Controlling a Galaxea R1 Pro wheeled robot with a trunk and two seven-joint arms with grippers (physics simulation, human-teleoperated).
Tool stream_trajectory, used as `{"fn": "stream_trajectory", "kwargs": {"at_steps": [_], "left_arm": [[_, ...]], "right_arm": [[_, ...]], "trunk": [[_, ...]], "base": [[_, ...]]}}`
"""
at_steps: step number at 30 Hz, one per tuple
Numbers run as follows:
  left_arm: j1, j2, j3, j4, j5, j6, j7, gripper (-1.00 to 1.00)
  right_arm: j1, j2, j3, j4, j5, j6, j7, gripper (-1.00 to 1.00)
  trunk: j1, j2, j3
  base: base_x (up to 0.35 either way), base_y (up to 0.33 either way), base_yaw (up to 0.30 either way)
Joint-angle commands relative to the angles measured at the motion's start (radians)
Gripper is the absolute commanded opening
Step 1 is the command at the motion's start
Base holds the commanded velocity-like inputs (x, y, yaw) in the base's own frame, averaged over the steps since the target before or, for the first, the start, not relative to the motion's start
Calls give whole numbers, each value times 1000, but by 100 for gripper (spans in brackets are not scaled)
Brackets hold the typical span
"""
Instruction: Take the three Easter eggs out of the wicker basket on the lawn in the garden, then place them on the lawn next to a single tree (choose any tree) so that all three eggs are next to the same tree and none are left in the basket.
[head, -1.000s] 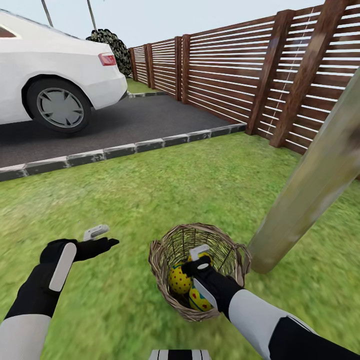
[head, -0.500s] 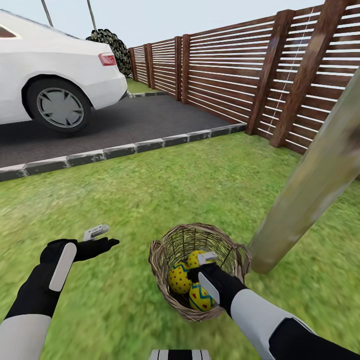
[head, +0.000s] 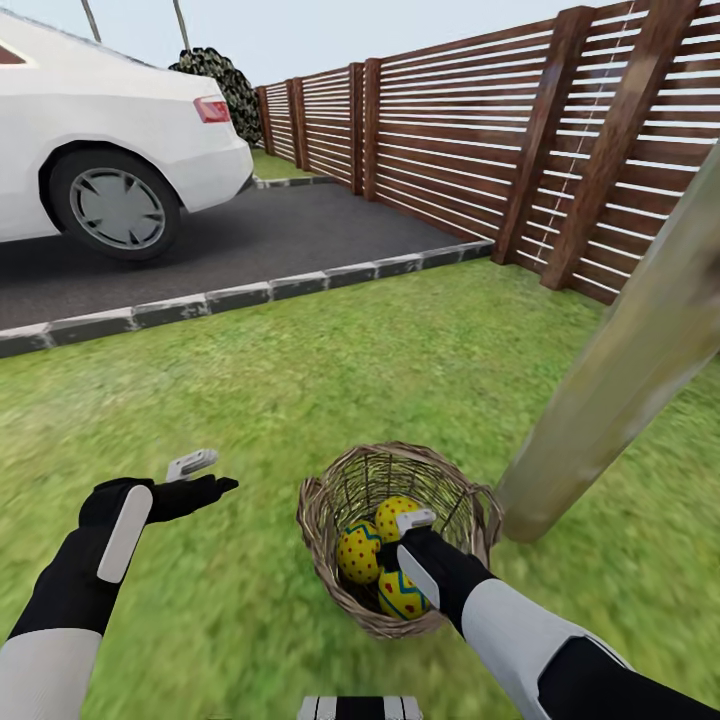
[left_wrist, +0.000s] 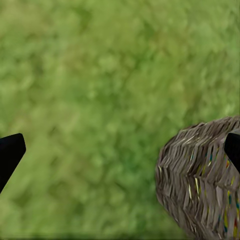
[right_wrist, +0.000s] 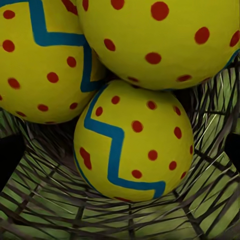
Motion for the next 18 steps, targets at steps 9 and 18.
{"fn": "stream_trajectory", "kwargs": {"at_steps": [9,18], "left_arm": [[0,0,0,-1,8,4,6,100],[0,-1,-1,-1,7,4,6,100]], "right_arm": [[-1,0,-17,1,-7,1,-12,100],[-1,0,-17,1,-6,-8,-17,100]], "trunk": [[0,-1,-5],[4,-3,-36]], "base": [[0,0,0],[0,0,0]]}}
